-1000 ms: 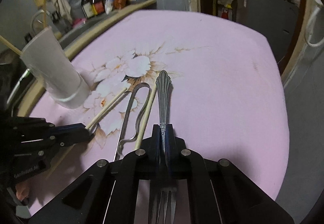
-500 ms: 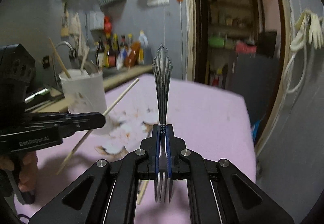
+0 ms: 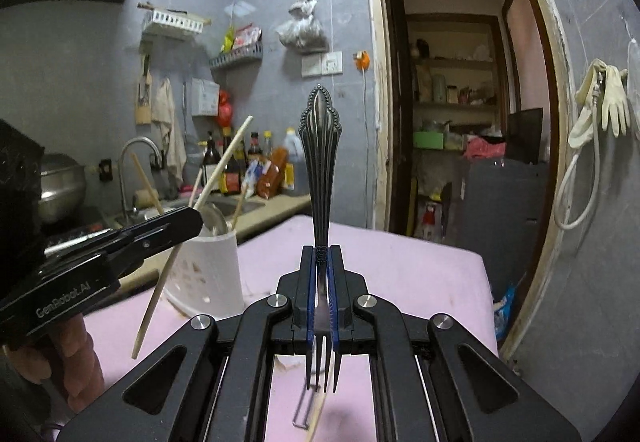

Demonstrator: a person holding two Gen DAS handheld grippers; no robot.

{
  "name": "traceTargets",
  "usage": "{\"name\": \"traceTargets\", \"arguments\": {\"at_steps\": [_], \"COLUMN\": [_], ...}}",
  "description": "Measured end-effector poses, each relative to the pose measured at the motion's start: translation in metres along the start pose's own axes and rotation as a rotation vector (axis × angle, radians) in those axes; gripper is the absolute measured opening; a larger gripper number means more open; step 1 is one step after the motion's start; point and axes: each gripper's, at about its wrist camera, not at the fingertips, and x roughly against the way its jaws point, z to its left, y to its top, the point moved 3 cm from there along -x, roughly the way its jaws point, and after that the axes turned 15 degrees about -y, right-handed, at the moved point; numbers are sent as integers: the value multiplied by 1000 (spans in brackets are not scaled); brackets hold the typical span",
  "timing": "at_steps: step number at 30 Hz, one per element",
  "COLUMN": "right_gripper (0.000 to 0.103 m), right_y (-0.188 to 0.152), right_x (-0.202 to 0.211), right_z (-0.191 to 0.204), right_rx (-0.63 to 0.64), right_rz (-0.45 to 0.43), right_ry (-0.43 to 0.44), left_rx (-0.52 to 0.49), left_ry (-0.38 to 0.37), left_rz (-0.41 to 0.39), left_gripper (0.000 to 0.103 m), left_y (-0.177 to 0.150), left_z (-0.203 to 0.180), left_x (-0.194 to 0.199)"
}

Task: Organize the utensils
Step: 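Lift the chopstick with the left tool while the right tool carries the fork to the caddy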

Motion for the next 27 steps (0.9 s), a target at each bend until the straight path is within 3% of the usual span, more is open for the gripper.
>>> {"name": "traceTargets", "arguments": {"at_steps": [7, 16, 21, 27], "right_gripper": [3, 3, 3, 3], "right_y": [25, 62, 75, 81], "right_x": [7, 0, -8, -28], "right_z": [14, 41, 59, 80], "right_rx": [-24, -80, -104, -131], "right_rz": [-83, -169, -191, -191], "right_ry": [25, 76, 109, 137], "left_rx": [-28, -46, -17, 94], "left_ry": [15, 64, 107, 175], "left_rz": [-91, -202, -244, -275], "left_gripper": [2, 2, 2, 2], "left_y": [32, 79, 99, 105], "left_z": [5, 39, 78, 143], "left_x": [18, 49, 70, 90]}}
